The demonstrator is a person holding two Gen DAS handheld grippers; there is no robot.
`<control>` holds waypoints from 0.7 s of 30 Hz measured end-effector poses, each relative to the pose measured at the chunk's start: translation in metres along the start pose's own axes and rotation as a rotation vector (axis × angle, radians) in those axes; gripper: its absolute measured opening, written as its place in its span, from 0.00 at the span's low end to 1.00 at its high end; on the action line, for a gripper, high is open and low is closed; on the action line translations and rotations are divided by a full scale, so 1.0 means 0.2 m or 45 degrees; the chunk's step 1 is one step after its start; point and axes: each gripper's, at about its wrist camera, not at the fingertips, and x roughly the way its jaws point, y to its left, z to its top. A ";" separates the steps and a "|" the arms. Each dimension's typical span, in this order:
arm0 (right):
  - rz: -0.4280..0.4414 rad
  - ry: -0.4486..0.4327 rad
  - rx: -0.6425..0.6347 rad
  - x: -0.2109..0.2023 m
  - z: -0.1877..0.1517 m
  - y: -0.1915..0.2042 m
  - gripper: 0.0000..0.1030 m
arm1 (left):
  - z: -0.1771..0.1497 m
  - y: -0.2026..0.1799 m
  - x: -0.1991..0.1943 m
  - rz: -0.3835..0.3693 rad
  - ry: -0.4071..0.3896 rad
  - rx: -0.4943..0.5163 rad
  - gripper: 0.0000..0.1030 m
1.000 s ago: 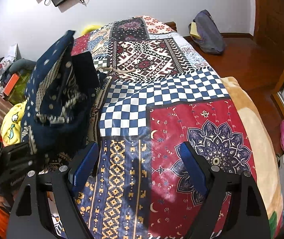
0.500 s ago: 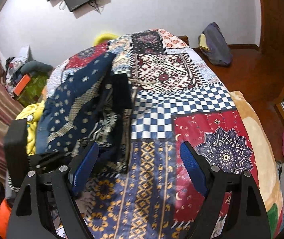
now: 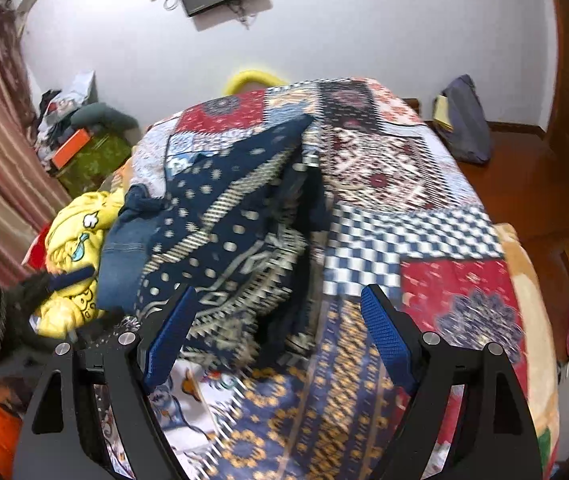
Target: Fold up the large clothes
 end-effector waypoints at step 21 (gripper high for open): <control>-0.010 0.197 0.084 0.57 -0.03 -0.26 0.79 | 0.49 0.44 0.79 0.121 0.028 -0.310 0.85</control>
